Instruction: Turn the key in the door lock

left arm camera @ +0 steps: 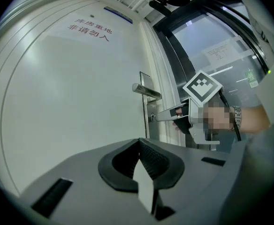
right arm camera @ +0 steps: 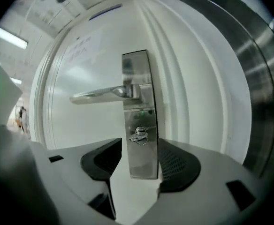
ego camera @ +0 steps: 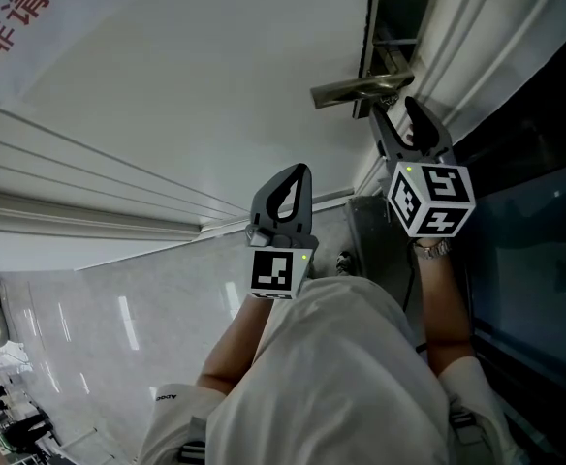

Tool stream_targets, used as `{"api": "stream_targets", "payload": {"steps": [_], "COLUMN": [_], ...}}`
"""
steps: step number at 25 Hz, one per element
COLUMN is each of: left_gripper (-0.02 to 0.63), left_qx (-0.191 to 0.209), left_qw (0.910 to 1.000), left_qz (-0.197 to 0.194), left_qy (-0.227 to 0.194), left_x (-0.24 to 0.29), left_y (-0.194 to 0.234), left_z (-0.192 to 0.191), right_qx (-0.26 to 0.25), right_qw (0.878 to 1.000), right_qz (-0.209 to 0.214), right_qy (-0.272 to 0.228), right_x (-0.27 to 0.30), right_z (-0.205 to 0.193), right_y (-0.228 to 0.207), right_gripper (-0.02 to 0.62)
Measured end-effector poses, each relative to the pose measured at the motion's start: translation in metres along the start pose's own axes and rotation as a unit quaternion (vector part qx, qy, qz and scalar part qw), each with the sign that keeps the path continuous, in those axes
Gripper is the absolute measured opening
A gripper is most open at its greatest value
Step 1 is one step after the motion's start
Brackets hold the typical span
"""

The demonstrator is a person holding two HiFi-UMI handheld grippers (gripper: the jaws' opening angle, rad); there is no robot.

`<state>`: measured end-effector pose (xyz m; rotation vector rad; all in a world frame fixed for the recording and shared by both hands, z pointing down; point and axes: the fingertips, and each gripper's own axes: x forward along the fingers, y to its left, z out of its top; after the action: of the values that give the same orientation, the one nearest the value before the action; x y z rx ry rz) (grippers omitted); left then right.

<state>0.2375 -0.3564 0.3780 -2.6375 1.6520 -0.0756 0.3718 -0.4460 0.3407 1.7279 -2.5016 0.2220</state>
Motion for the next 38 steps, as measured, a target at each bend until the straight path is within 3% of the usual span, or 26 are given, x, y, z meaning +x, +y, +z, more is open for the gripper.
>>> {"api": "stream_targets", "payload": {"steps": [3, 6, 11, 13, 17, 20, 21, 24, 26, 30, 32, 35, 38], "left_gripper": [0.008, 0.009, 0.009, 0.009, 0.008, 0.008, 0.008, 0.009, 0.009, 0.009, 0.009, 0.009, 0.008], "left_qx": [0.001, 0.002, 0.003, 0.006, 0.006, 0.004, 0.004, 0.003, 0.002, 0.001, 0.001, -0.001, -0.001], "left_qw": [1.0000, 1.0000, 1.0000, 1.0000, 1.0000, 1.0000, 1.0000, 1.0000, 1.0000, 1.0000, 1.0000, 1.0000, 1.0000], "left_qz": [-0.002, -0.002, 0.001, 0.001, 0.003, 0.004, 0.004, 0.003, 0.002, 0.001, 0.003, 0.003, 0.001], "left_qy": [0.000, -0.002, -0.003, -0.006, -0.003, 0.000, 0.000, 0.001, 0.001, 0.001, 0.002, 0.003, 0.004], "left_x": [0.000, 0.001, 0.000, 0.000, 0.000, 0.000, 0.000, 0.001, 0.002, 0.002, 0.002, 0.002, 0.002], "left_y": [-0.001, 0.000, 0.003, 0.004, 0.006, 0.008, 0.009, 0.011, 0.011, 0.011, 0.014, 0.015, 0.015], "left_z": [-0.001, 0.000, 0.000, 0.002, 0.001, 0.000, 0.000, -0.001, -0.001, -0.002, -0.003, -0.004, -0.004], "right_qx": [-0.114, -0.191, -0.308, -0.340, -0.364, -0.378, -0.378, -0.350, -0.330, -0.276, -0.228, -0.118, 0.005], "right_qw": [0.993, 0.981, 0.948, 0.936, 0.927, 0.920, 0.919, 0.930, 0.937, 0.955, 0.969, 0.991, 0.999], "right_qz": [-0.020, -0.041, -0.076, -0.081, -0.082, -0.095, -0.099, -0.101, -0.109, -0.108, -0.097, -0.070, -0.040], "right_qy": [0.008, 0.013, 0.031, 0.038, 0.048, 0.050, 0.051, 0.048, 0.040, 0.024, 0.016, 0.002, -0.010], "right_x": [0.002, 0.004, 0.007, 0.008, 0.011, 0.011, 0.011, 0.010, 0.010, 0.010, 0.010, 0.010, 0.009], "right_z": [0.003, 0.008, 0.011, 0.011, 0.008, 0.007, 0.008, 0.011, 0.014, 0.015, 0.016, 0.017, 0.018], "right_y": [0.007, 0.012, 0.012, 0.013, 0.016, 0.014, 0.013, 0.012, 0.012, 0.011, 0.010, 0.005, -0.001], "right_gripper": [0.213, 0.213, 0.212, 0.212, 0.210, 0.140, 0.104, 0.090, 0.014, 0.012, 0.012, 0.012, 0.012]}}
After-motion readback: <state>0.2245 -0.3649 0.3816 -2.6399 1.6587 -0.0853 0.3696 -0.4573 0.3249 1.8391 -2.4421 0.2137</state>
